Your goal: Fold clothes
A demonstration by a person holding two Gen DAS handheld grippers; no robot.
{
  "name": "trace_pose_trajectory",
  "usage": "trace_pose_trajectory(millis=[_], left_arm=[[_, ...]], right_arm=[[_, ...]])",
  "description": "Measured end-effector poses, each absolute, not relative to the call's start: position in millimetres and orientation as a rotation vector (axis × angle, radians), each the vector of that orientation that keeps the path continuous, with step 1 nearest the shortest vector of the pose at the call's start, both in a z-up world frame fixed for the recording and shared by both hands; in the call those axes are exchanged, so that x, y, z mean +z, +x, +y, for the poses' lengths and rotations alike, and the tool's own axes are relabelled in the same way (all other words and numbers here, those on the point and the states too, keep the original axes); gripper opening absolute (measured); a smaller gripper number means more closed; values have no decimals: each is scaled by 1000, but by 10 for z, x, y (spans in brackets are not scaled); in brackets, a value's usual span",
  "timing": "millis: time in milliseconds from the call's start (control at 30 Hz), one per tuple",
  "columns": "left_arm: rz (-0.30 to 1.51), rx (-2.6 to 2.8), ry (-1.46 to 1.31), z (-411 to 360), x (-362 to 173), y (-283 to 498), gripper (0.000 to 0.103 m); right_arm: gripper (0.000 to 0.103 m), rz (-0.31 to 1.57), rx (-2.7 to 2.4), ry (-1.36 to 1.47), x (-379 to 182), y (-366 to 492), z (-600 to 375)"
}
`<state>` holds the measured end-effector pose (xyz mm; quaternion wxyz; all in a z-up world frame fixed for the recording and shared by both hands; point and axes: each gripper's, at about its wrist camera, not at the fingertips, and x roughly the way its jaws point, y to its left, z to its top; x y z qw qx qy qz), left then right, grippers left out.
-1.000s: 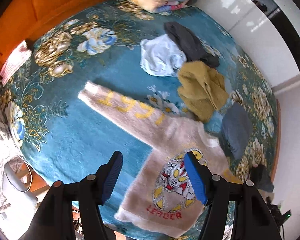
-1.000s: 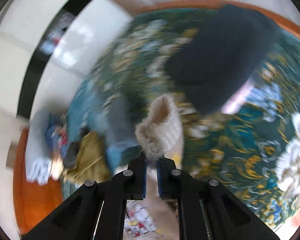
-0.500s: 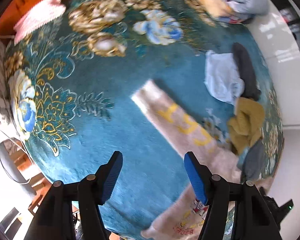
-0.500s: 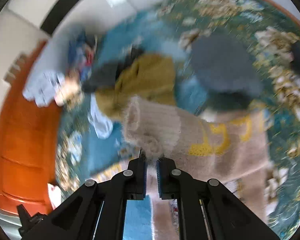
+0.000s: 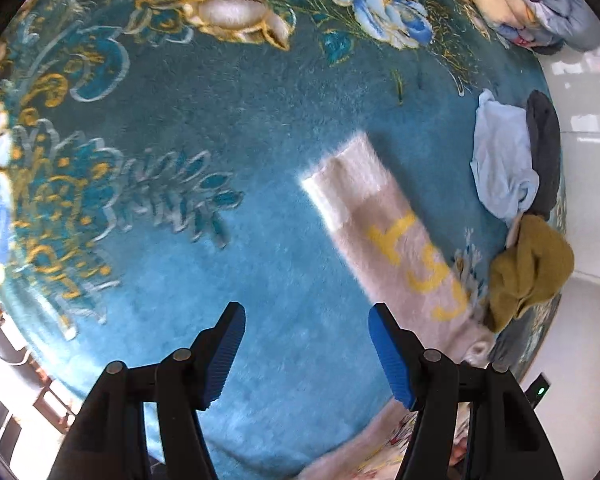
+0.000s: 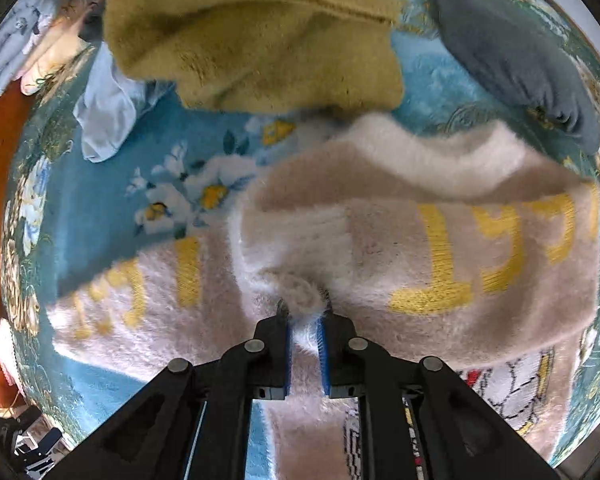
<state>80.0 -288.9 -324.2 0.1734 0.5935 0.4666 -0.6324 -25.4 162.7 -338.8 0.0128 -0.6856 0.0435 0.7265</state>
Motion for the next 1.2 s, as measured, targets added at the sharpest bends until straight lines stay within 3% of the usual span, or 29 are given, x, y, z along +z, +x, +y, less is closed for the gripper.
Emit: trace_pose_trajectory(millis=[100, 300, 467, 500, 567, 633, 733, 1000, 1200], left_arm=[[1369, -1780, 1671, -2929, -3433, 667, 70], [1378, -1721, 1596, -3089, -3809, 358, 68], [1370, -1705, 1566, -3086, -3939, 214, 67], [1357, -1730, 1561, -3056, -3870, 189, 65], [1330, -1781, 1550, -2995, -3732, 140, 52], [1302, -1831, 1539, -2935, -3594, 90, 18], [1260, -1906, 1520, -2844, -3387, 16, 14], [1138, -2100, 1462, -2601, -2835, -181, 13], [721, -2437, 1501, -1805, -1888, -229, 13]], right_arm=[[33, 231, 2269, -2194, -3403, -229, 1644], [46, 486, 2324, -2241, -3013, -20, 1747], [47, 545, 2266, -2247, -2825, 238, 1995], [47, 548, 2240, -2245, -2813, 296, 2076], [47, 578, 2176, -2233, -2812, 396, 2247], [47, 613, 2127, -2219, -2840, 422, 2356], [47, 660, 2084, -2187, -2804, 468, 2496], [47, 741, 2123, -2145, -2549, 412, 2640], [47, 835, 2155, -2098, -2369, 394, 2903]])
